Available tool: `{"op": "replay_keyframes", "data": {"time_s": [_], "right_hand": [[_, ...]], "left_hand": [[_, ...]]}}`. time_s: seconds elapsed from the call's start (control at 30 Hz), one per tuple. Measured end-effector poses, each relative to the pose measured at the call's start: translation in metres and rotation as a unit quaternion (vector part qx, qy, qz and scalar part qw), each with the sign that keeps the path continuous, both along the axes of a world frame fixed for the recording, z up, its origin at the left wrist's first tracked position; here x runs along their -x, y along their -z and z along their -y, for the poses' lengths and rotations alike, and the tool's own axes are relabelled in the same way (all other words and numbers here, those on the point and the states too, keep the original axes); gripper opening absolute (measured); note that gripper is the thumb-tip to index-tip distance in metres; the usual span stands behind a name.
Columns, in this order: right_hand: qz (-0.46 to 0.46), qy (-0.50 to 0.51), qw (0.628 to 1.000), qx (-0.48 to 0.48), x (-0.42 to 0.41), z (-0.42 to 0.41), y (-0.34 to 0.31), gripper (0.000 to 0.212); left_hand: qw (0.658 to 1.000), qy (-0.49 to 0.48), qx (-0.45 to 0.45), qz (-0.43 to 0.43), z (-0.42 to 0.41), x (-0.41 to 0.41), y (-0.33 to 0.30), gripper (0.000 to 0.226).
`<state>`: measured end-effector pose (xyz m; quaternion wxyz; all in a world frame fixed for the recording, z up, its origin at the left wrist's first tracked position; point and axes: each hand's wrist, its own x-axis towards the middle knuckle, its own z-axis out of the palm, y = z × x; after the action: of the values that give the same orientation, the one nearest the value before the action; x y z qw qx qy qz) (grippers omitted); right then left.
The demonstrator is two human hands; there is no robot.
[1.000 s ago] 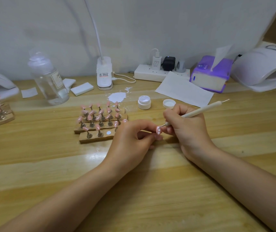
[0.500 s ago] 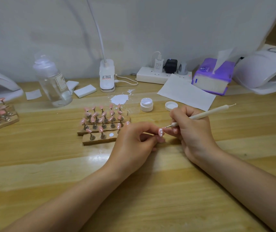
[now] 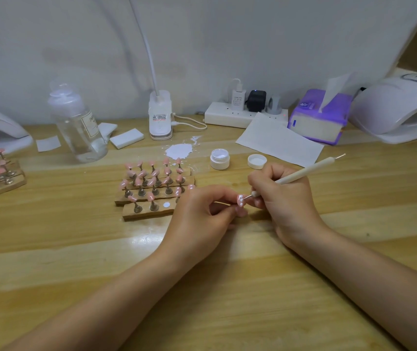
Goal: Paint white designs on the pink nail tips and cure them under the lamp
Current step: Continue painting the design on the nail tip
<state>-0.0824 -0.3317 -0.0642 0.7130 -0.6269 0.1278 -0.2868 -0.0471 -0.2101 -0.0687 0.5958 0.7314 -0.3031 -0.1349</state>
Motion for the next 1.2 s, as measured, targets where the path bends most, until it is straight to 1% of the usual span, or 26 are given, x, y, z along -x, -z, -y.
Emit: {"op": "replay_keyframes", "data": {"time_s": [0.13,0.4,0.6,0.8,1.2], "right_hand": [[0.007,-0.004,1.0,0.007,-0.0002,0.0005,0.001,0.04],[0.004,0.0,1.0,0.016,-0.0003,0.0,0.0007,0.038],[0.0,0.004,1.0,-0.01,0.0001,0.0001,-0.0009,0.035],[0.001,0.001,1.0,0.02,0.0017,-0.0003,-0.0006,0.039],[0.016,-0.029,0.999,0.019,0.0043,-0.004,-0.004,0.042]], "left_hand": [[1.0,0.001,0.003,-0.002,0.0004,0.0001,-0.0002,0.019],[1.0,0.007,0.007,0.001,0.0005,0.0004,-0.0006,0.017],[1.0,0.006,0.005,0.004,0.0005,-0.0001,-0.0001,0.013],[1.0,0.004,0.011,0.002,0.0004,0.0005,-0.0012,0.028],[1.0,0.007,0.009,0.003,0.0009,0.0011,-0.0022,0.028]]}}
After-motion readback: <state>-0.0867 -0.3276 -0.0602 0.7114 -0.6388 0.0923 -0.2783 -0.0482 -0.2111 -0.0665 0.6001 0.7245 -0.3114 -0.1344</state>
